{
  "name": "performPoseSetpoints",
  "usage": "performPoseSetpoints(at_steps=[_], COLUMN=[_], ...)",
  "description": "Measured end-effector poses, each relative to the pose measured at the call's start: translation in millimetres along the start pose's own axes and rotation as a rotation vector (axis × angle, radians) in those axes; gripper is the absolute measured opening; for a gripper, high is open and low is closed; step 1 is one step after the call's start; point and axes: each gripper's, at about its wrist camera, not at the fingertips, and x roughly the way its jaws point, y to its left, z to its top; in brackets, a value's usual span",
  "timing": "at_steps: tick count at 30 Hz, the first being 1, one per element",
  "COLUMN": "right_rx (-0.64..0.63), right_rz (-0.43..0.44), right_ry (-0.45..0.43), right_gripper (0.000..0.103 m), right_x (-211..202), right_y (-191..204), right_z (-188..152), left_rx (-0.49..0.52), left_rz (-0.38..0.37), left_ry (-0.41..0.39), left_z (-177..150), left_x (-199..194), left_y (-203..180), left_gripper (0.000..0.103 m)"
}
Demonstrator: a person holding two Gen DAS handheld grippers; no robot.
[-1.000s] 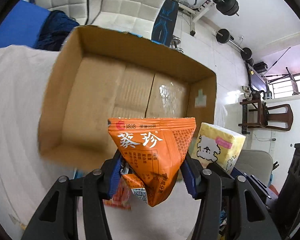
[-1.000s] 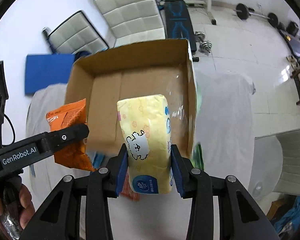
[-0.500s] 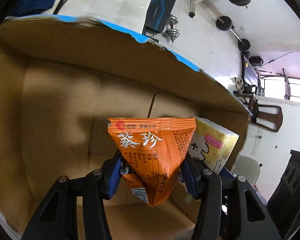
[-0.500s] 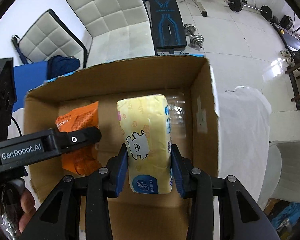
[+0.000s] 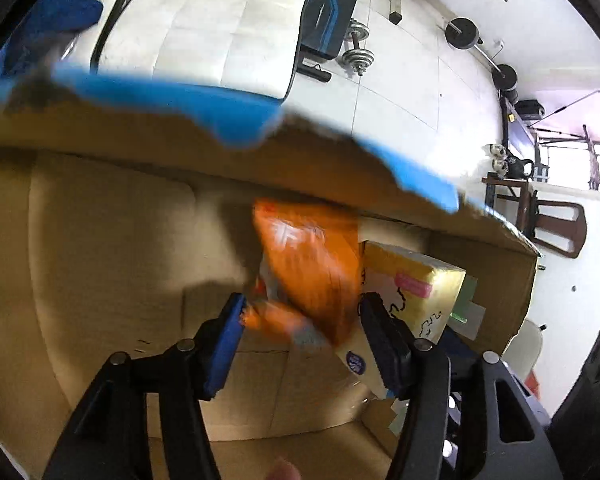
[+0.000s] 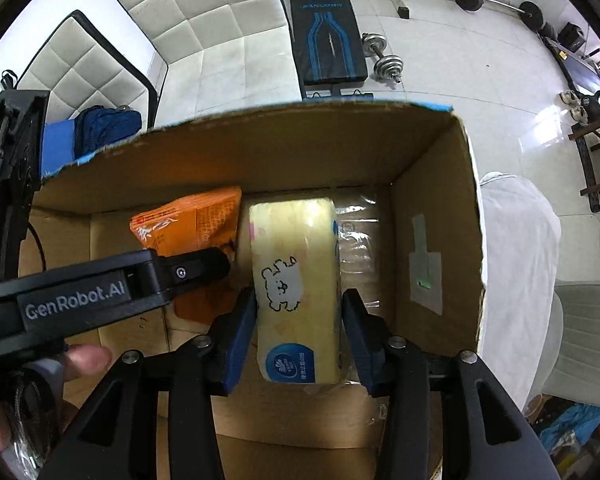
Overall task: Organize soft objects
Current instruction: 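Carry both items into the cardboard box and open both grippers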
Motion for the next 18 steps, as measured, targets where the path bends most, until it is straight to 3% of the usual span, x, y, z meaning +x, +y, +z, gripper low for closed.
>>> performPoseSetpoints(at_steps=[2, 9, 11, 18], right_rx=[-0.005, -0.043, -0.048, -0.055], right_rz=[0.0, -0.039, -0.04, -0.027], right_ry=[-0.006, -0.034, -0.051, -0.13], right_gripper=[0.062, 0.088, 0.1, 0.103], right_x=[-3, -29, -37, -71], right_y=[2, 13, 15, 23], right_z=[-2, -25, -37, -90], left_rx=[0.018, 0.089, 0.116, 0.158], left_rz=[0.021, 0.134, 0.182, 0.269], left_ry=[-0.013, -0.087, -0.129, -0.278], left_z=[-10, -53, -77, -157], left_x=[-11, -54, -70, -118], left_y=[-1, 4, 9, 25], left_gripper=[0.06, 0.087, 0.093, 0.102])
